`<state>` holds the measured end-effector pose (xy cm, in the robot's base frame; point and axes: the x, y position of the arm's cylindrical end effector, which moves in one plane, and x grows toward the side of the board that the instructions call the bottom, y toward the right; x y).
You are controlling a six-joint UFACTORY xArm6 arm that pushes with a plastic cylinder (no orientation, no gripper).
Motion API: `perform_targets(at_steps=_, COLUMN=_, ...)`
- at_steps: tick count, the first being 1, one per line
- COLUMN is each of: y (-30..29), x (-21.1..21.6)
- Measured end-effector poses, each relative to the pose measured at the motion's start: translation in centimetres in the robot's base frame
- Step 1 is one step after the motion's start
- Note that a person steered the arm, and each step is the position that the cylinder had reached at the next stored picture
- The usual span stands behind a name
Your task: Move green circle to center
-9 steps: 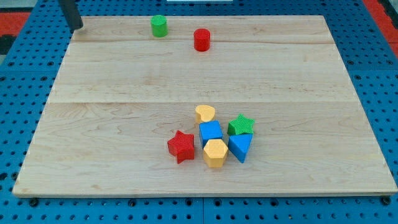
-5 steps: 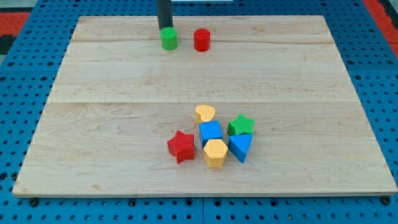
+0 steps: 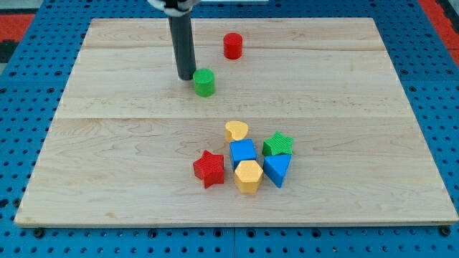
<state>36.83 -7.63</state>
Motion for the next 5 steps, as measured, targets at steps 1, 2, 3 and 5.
perform_targets(at_steps=1, y=0.1, x=0.9)
perform_targets(at_steps=2, y=3.8, x=-1.0)
perform_targets(at_steps=3, y=9.1, x=-2.2)
perform_targets(at_steps=5, y=14.3, x=0.5)
